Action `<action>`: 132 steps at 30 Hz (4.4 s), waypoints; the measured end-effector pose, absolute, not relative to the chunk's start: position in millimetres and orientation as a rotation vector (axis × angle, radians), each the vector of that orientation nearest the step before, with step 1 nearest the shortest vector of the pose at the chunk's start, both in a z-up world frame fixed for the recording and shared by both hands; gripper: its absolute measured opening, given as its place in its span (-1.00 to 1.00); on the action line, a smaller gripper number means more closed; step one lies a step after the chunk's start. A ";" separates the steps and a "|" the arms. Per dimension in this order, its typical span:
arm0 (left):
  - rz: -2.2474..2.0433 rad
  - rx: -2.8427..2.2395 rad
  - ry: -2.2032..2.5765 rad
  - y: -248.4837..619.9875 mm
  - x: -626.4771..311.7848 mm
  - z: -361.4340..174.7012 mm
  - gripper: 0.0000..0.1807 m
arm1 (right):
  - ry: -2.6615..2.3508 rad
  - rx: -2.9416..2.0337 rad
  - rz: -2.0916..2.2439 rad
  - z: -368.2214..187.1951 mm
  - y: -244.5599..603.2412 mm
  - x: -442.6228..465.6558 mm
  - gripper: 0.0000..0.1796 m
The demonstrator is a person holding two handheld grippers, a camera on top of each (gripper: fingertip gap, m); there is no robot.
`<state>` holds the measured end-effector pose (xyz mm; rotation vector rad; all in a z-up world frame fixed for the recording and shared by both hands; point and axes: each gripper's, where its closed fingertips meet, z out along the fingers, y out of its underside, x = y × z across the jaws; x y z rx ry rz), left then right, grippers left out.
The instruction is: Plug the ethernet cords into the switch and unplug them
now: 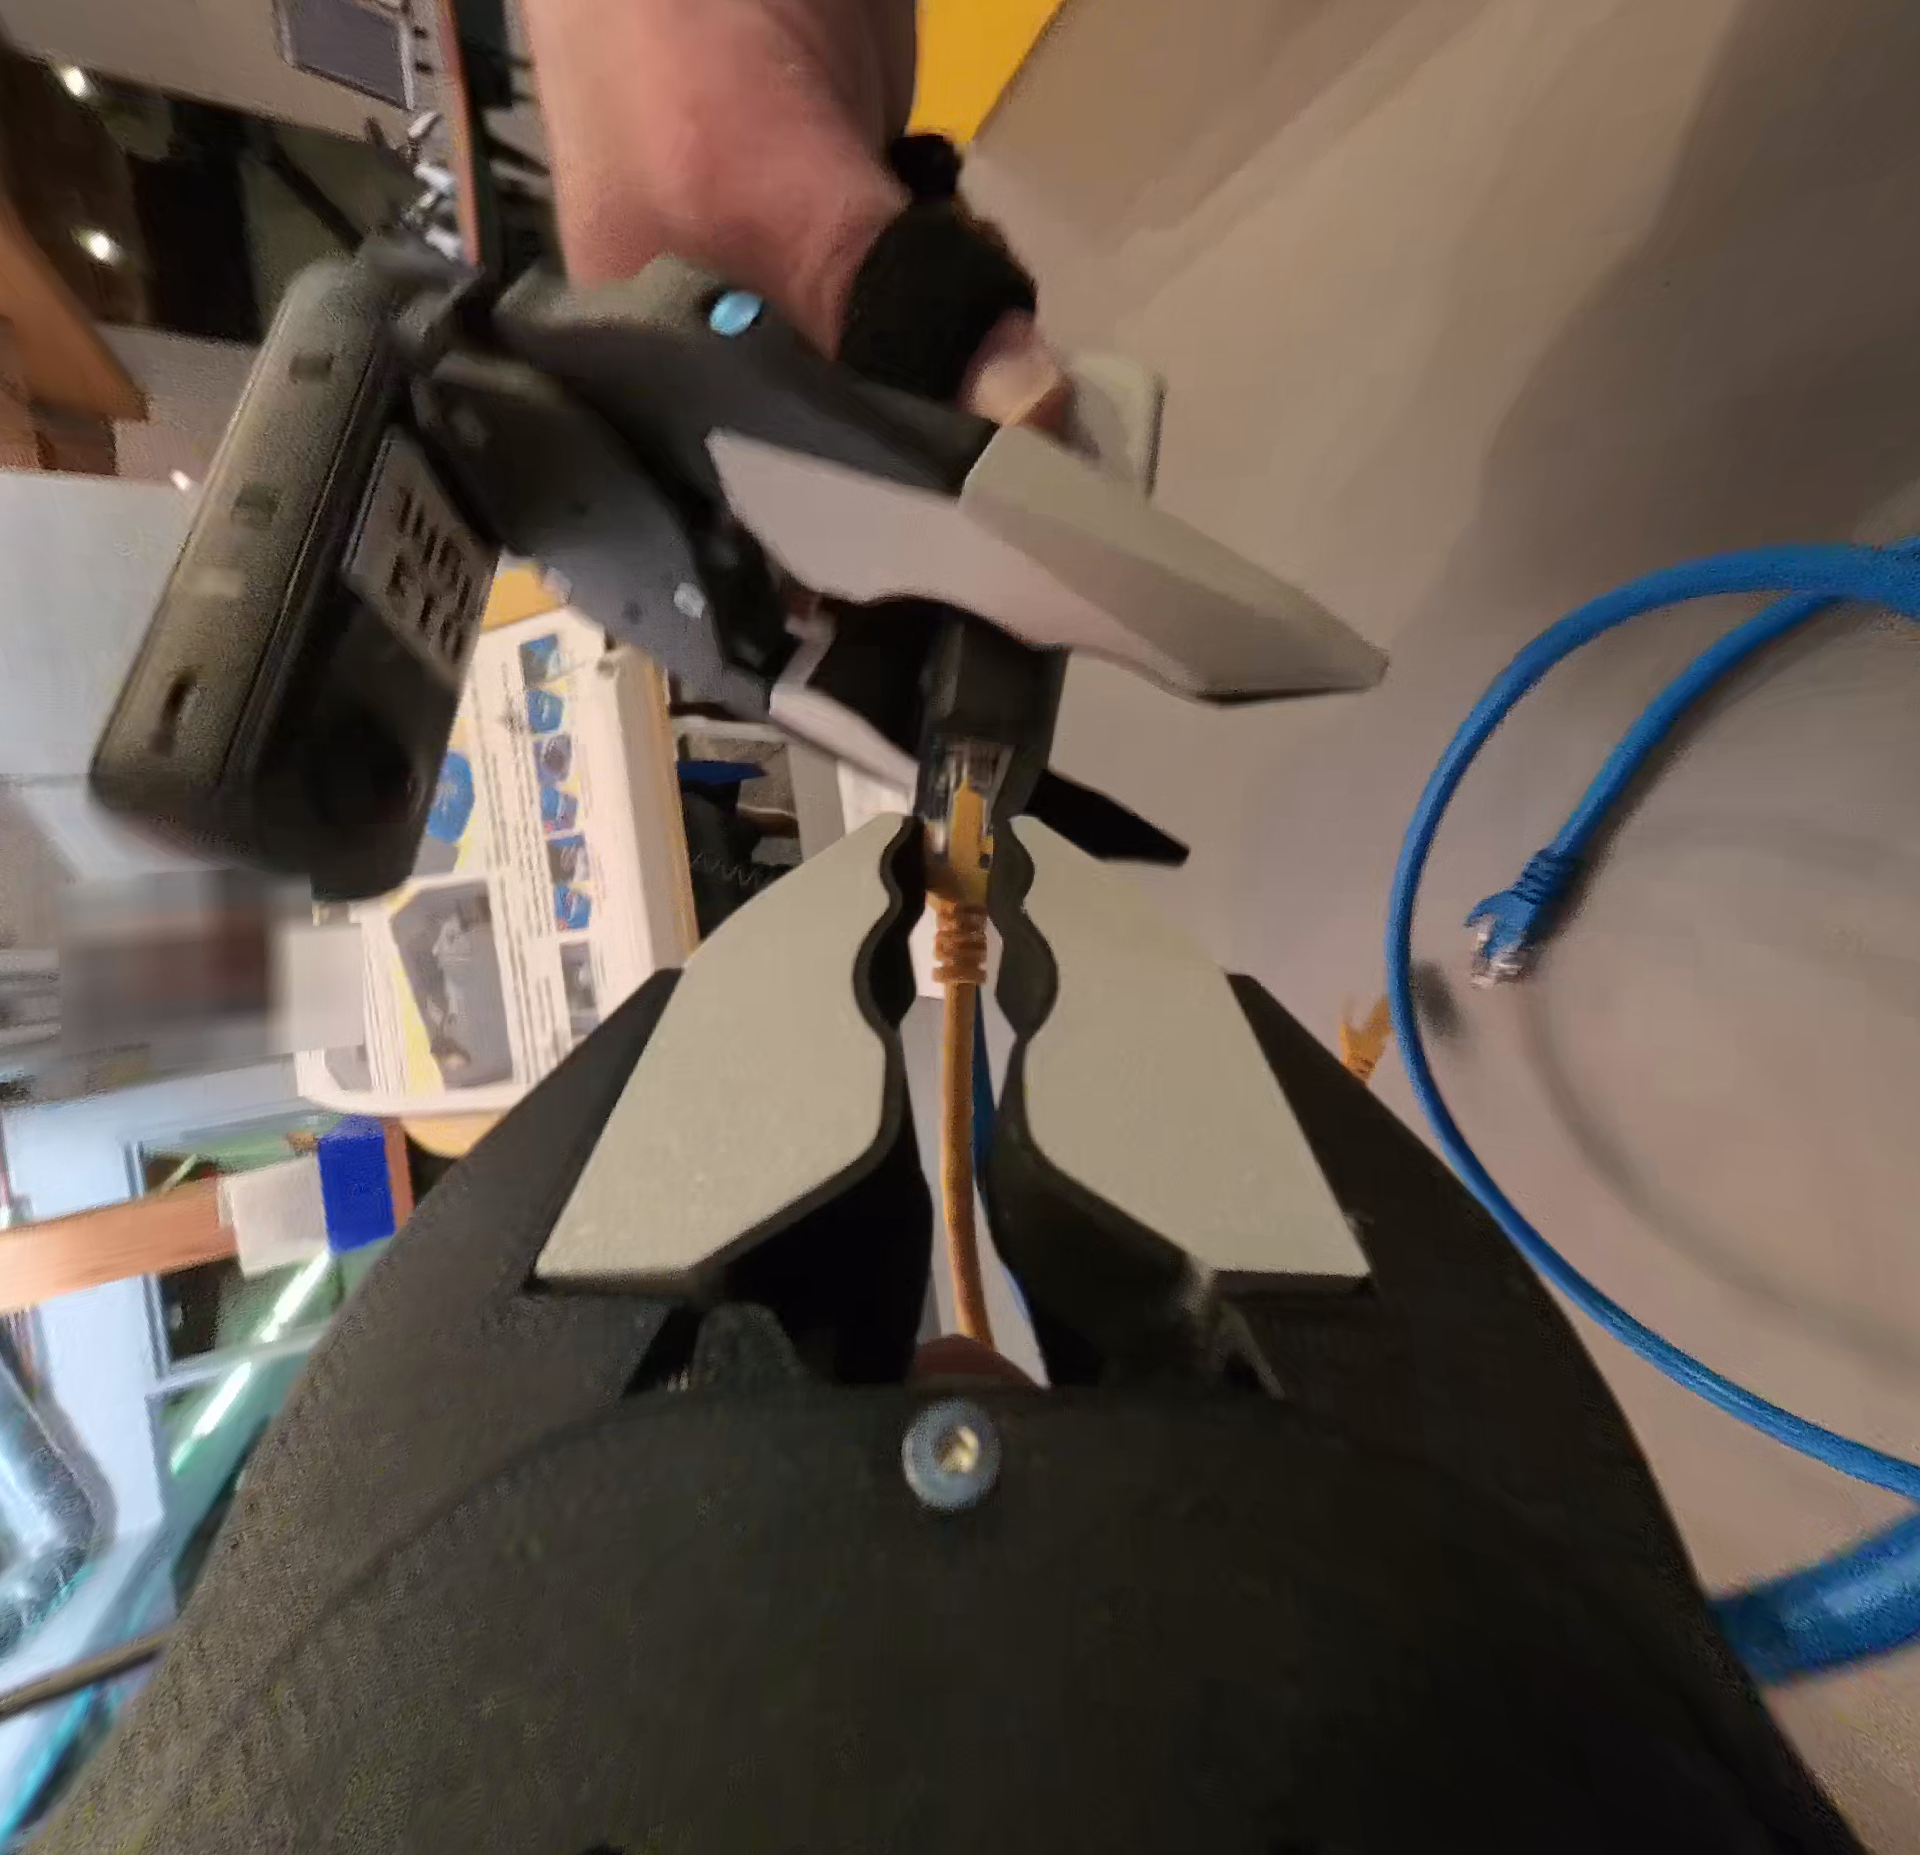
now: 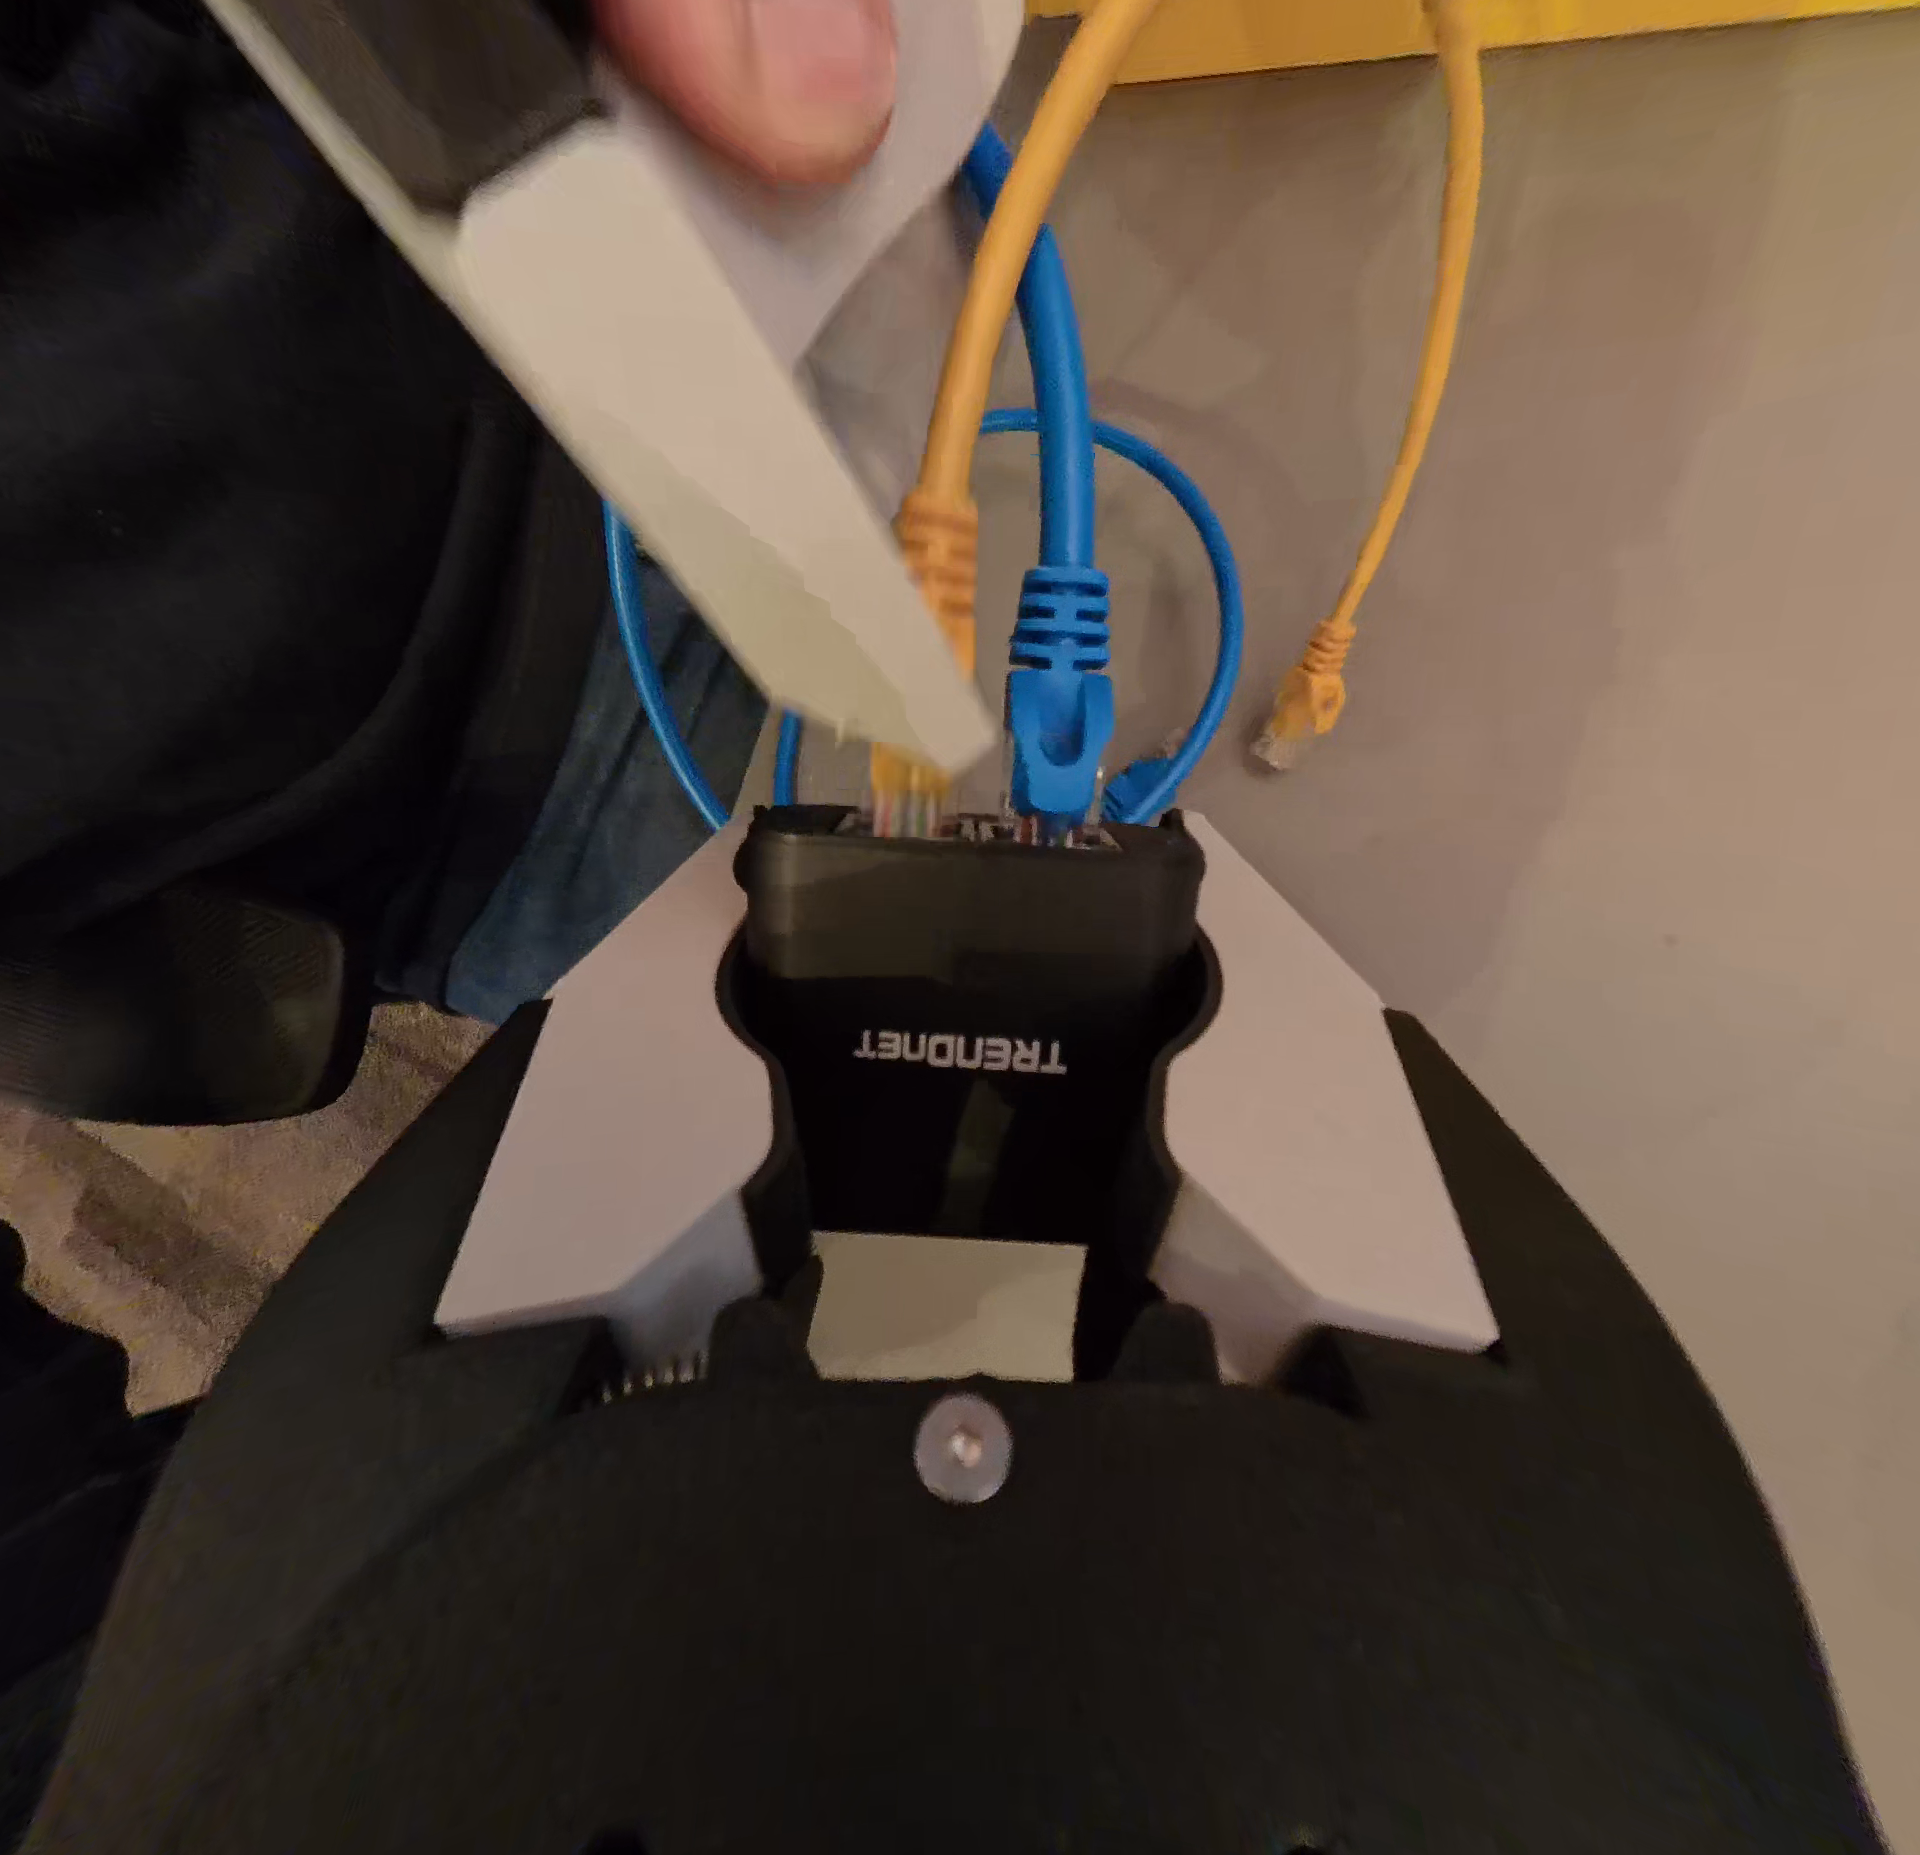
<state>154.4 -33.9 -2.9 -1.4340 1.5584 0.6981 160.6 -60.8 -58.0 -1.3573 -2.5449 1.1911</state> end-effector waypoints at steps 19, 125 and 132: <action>0.624 -1.558 1.358 -31.1 113.5 5.1 -0.85 | -2.415 -1.547 1.036 -76.4 -25.6 172.3 -0.19; -0.982 -1.826 0.694 -74.3 104.1 95.5 -0.90 | -2.016 -1.545 1.100 -113.2 9.1 48.6 -0.59; -0.996 -1.801 0.730 -89.8 112.4 97.8 -0.90 | -2.347 -1.465 1.024 -153.4 -29.3 9.8 -0.46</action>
